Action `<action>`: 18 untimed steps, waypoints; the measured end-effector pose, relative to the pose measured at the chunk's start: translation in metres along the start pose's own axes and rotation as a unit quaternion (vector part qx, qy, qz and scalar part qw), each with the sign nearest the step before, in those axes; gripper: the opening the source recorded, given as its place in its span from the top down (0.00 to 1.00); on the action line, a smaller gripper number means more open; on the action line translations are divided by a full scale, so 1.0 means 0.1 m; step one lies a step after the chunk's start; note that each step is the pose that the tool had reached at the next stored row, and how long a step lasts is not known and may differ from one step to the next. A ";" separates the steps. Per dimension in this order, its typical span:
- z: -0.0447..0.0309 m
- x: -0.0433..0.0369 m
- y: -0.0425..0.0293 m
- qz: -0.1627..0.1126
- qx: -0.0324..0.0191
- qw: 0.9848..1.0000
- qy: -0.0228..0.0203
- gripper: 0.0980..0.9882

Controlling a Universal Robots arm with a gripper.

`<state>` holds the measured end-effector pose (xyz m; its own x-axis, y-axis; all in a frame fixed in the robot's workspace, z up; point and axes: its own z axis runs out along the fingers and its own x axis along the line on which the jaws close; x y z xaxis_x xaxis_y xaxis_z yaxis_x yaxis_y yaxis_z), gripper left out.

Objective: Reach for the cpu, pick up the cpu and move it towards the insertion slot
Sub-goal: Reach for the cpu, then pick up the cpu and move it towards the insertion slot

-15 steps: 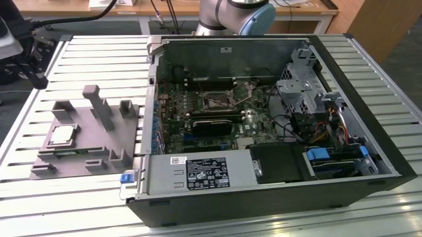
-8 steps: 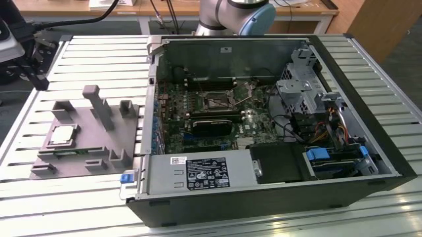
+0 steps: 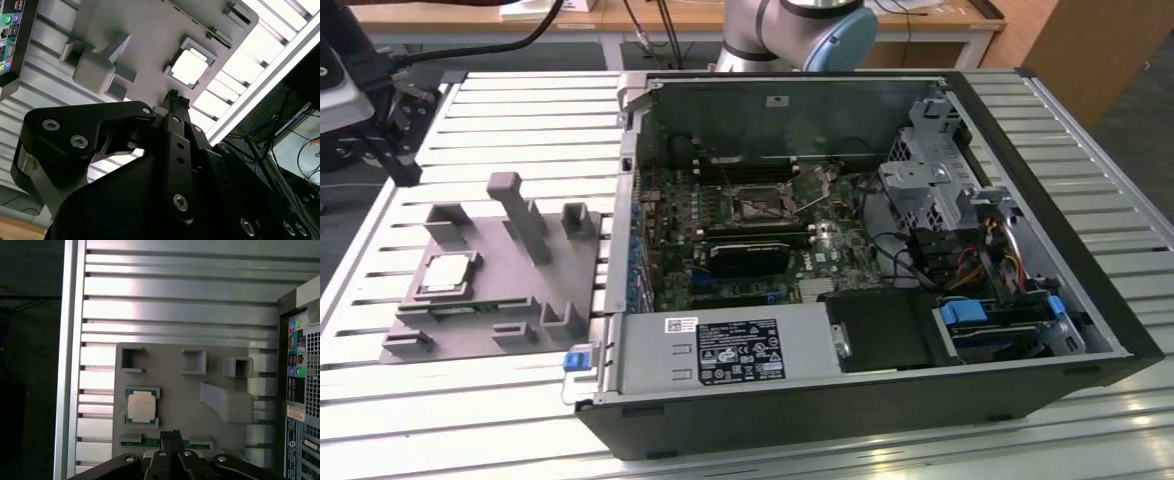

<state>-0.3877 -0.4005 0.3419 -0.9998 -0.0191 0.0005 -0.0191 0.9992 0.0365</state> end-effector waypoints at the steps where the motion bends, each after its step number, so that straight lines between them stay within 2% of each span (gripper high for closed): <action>1: 0.009 0.000 0.000 0.000 0.000 1.000 0.000 0.99; 15: 0.148 0.011 -0.042 0.000 0.000 1.000 0.000 0.98; 17: 0.169 0.020 -0.053 0.000 0.000 1.000 0.000 0.85; 18: 0.179 0.024 -0.058 0.000 0.000 1.000 0.000 0.85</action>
<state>-0.3901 -0.4057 0.3238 -0.9998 -0.0194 0.0007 -0.0193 0.9992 0.0359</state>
